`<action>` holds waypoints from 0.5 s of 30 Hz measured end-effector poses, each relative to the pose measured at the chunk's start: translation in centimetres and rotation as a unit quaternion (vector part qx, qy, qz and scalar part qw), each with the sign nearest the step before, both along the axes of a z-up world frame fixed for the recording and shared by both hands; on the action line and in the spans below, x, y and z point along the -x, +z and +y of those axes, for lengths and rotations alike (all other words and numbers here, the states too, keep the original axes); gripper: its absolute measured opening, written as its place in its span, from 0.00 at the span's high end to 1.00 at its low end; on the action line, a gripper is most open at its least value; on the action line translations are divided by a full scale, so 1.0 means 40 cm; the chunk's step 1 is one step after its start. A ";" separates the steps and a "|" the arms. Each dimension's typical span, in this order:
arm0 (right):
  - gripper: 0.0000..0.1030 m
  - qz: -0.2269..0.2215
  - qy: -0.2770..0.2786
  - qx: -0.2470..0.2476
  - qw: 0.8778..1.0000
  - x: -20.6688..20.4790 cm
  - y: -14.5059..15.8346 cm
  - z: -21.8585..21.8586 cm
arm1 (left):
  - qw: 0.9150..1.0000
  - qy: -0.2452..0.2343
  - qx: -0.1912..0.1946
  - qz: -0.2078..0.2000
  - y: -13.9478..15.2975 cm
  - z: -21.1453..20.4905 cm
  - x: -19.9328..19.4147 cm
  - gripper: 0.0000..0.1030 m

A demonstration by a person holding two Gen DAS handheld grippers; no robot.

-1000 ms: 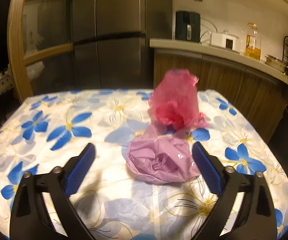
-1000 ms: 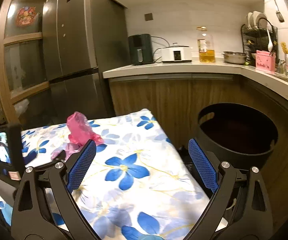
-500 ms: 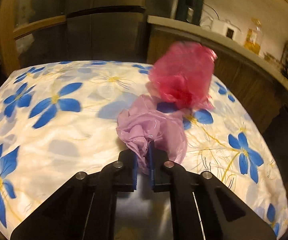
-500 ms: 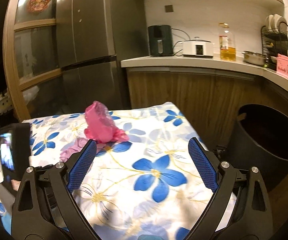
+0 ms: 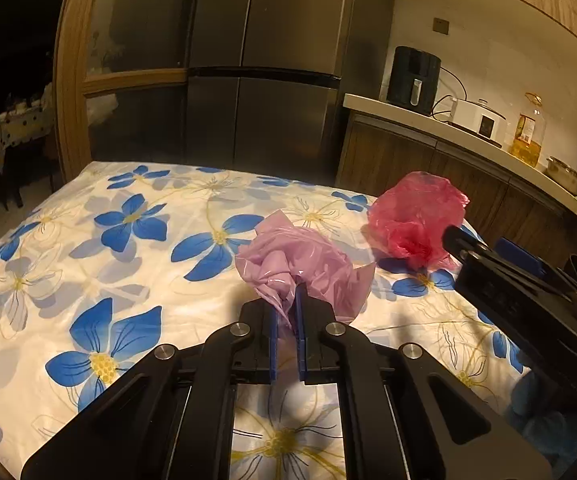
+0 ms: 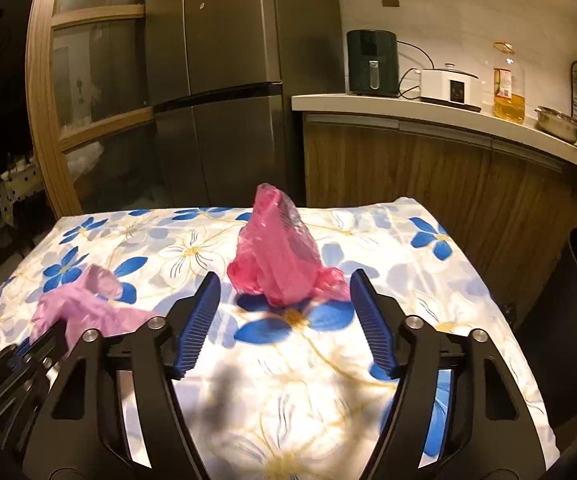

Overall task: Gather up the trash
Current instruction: 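Grasp the lilac bag with the left gripper while the right grasps the pink bag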

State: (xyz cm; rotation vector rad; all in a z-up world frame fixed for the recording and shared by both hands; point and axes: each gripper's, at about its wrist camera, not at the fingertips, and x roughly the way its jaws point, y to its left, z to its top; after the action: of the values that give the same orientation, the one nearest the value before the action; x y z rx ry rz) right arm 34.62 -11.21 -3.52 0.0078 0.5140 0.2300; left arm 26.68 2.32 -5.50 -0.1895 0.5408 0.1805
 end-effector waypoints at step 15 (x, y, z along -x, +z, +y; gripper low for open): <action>0.97 0.019 0.004 -0.005 1.000 -0.047 -0.005 -0.004 | 1.000 -0.002 0.007 0.014 -0.025 0.009 -0.012 0.93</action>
State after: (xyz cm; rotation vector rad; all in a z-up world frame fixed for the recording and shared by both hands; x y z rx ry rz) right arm 36.51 -11.36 -3.71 0.0194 0.5517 0.2414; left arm 27.17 2.67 -6.52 -0.1994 0.5712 0.1767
